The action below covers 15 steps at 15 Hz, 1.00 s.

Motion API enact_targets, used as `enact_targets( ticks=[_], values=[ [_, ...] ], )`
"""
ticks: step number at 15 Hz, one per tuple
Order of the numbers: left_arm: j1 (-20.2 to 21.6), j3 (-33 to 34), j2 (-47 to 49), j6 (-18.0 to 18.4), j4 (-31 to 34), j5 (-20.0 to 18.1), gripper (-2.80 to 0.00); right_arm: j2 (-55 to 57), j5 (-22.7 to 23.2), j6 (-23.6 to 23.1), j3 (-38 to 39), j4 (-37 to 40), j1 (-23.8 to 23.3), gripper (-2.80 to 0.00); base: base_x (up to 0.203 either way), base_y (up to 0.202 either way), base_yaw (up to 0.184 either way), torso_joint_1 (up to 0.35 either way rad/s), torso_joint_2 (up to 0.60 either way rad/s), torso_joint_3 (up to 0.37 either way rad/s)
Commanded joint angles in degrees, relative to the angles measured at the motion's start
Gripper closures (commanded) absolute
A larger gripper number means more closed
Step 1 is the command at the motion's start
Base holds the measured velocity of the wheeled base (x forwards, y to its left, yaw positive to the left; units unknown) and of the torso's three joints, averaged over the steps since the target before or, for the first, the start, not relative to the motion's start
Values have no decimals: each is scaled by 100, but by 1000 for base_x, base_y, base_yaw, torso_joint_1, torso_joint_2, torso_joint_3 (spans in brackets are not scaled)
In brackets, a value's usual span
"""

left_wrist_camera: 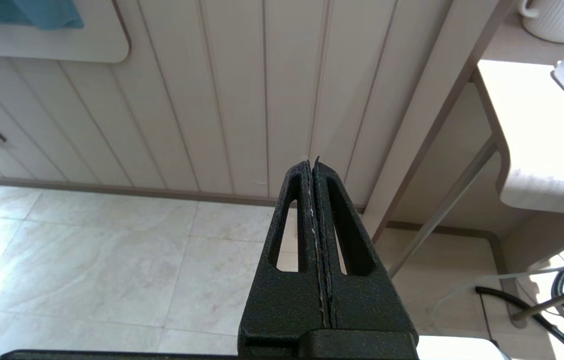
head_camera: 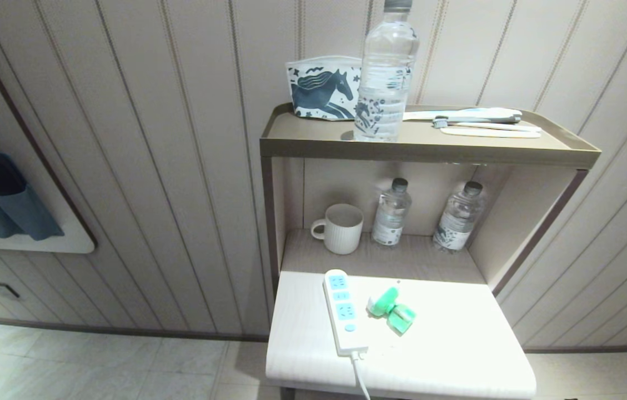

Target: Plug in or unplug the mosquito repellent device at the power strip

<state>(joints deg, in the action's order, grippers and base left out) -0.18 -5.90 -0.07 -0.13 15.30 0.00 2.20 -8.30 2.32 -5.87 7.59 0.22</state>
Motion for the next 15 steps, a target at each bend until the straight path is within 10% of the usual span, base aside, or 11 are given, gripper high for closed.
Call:
enact_targets(
  ticks=[1, 9, 12, 15],
  values=[
    [1, 1, 7, -12, 8, 0, 0, -204, 820, 10, 263, -142, 18, 0, 0, 0, 0, 0, 0, 0],
    [1, 49, 12, -18, -80, 65, 0, -202, 830, 102, 324, -188, 31, 0, 0, 0, 0, 0, 0, 0],
    [1, 454, 13, 47, -1578, 23, 0, -194, 847, -3, 341, -214, 31, 0, 0, 0, 0, 0, 0, 0],
    [-6, 590, 10, 273, -1672, -89, 0, -202, 837, 67, 341, -227, 36, 0, 0, 0, 0, 0, 0, 0]
  ],
)
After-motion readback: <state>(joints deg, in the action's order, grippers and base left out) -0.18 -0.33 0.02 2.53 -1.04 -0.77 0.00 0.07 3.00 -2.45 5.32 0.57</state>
